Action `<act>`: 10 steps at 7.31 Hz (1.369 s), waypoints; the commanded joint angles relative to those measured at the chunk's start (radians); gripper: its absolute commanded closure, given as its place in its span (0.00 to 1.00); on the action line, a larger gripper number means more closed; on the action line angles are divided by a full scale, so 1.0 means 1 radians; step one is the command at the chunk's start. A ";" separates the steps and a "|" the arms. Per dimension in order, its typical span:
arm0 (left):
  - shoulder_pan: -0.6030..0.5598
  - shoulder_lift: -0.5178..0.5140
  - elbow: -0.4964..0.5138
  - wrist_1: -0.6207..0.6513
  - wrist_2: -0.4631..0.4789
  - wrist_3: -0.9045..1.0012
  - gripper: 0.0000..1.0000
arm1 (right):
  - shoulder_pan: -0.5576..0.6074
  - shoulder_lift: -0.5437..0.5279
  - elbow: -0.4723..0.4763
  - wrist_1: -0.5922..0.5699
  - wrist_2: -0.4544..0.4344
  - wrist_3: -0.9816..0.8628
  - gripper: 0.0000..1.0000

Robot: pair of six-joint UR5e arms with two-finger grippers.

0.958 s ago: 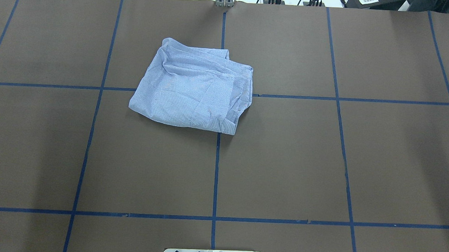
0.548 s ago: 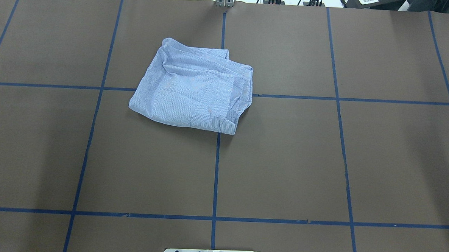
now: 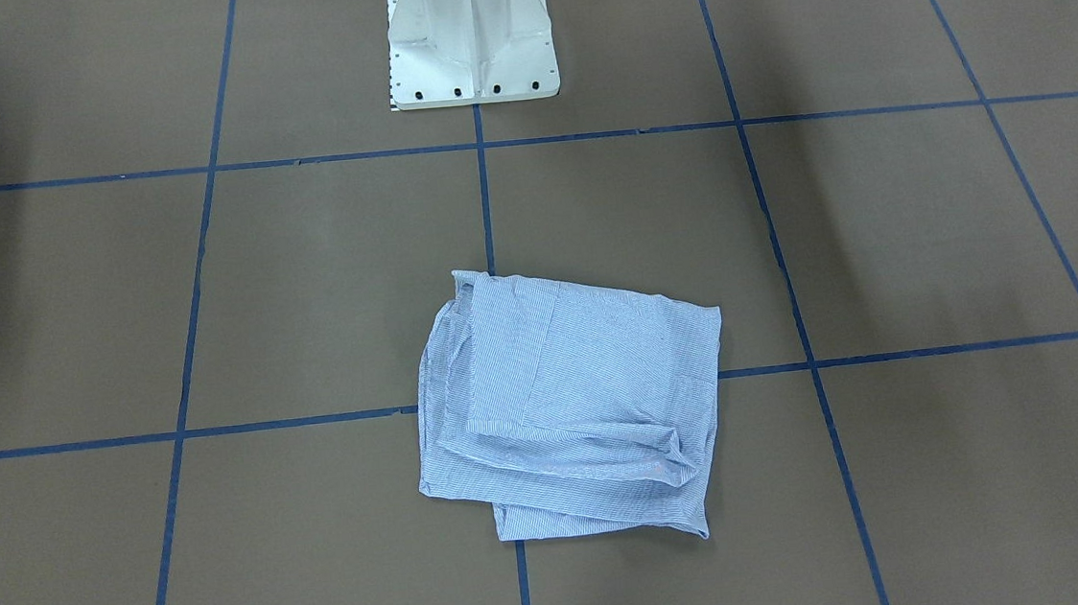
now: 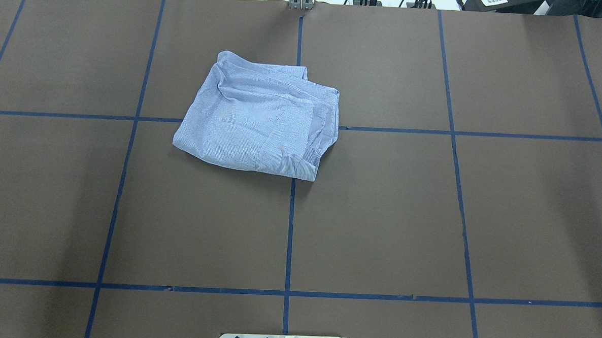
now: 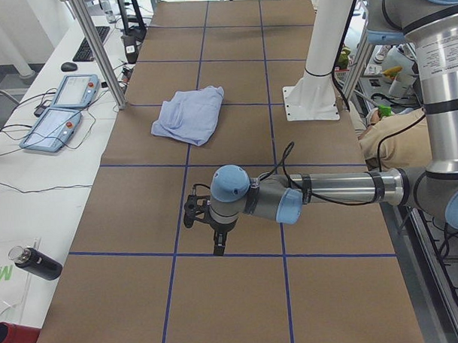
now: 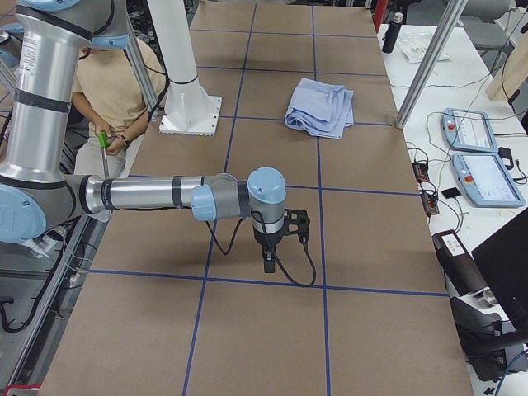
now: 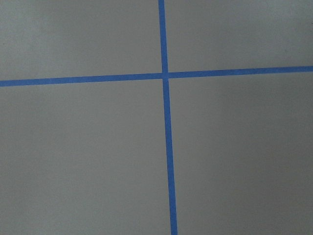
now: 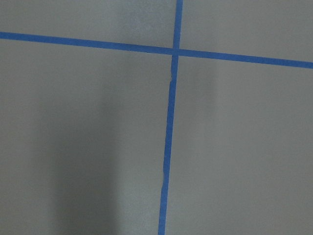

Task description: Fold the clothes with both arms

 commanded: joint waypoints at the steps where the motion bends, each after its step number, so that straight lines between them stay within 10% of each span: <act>1: -0.001 0.000 -0.002 -0.009 0.003 -0.002 0.00 | 0.001 -0.002 -0.008 0.002 -0.010 -0.006 0.00; 10: 0.001 0.000 -0.004 -0.012 0.001 -0.001 0.00 | 0.001 -0.002 0.011 0.002 0.003 -0.004 0.00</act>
